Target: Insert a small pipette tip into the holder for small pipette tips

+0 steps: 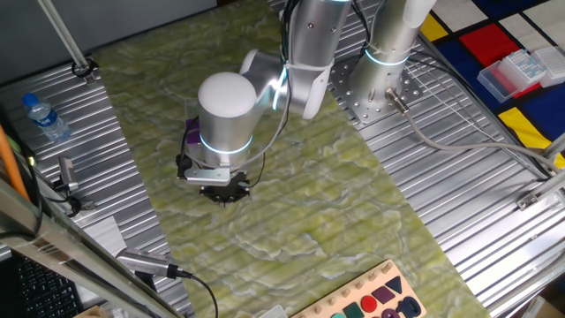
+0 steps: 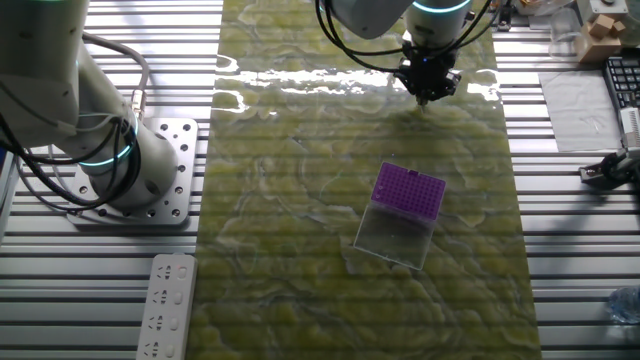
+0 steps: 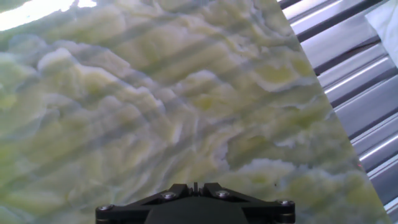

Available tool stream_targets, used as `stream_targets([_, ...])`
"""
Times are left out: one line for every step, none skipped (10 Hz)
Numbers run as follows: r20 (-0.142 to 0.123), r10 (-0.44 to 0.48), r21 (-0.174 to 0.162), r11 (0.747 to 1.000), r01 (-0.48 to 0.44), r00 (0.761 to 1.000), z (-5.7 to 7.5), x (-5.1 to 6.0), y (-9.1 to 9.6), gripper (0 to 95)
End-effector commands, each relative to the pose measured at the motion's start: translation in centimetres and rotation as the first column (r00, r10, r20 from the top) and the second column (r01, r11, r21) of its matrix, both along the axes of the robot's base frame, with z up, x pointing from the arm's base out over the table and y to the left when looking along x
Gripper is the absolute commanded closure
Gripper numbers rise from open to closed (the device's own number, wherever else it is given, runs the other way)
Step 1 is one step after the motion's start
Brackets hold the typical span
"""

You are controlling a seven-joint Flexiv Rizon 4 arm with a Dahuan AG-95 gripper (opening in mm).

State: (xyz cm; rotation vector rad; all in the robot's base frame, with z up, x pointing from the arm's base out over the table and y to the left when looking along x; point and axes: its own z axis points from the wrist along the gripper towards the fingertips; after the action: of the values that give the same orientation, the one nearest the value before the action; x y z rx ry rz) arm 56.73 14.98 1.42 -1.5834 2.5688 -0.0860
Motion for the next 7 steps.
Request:
stream_targets([-0.041, 0.007, -0.039, 0.999, -0.009, 0.999, 0.11, -0.03, 0.0, 95.0])
stream_targets([-0.043, -0.002, -0.054, 0.999, 0.0, 0.999, 0.12, -0.03, 0.0, 95.0])
stream_targets([-0.043, -0.039, -0.065, 0.997, 0.036, 0.998, 0.13, -0.03, 0.0, 95.0])
stream_targets([-0.045, -0.075, -0.071, 0.995, 0.072, 0.996, 0.13, -0.04, 0.0, 95.0])
stream_targets([-0.053, -0.034, -0.09, 0.996, 0.029, 0.998, 0.1, -0.04, -0.01, 95.0])
stream_targets([-0.058, 0.042, -0.102, 0.994, -0.048, 0.997, 0.1, -0.04, -0.01, 95.0])
stream_targets([-0.062, 0.082, -0.11, 0.99, -0.089, 0.995, 0.11, -0.05, -0.01, 95.0])
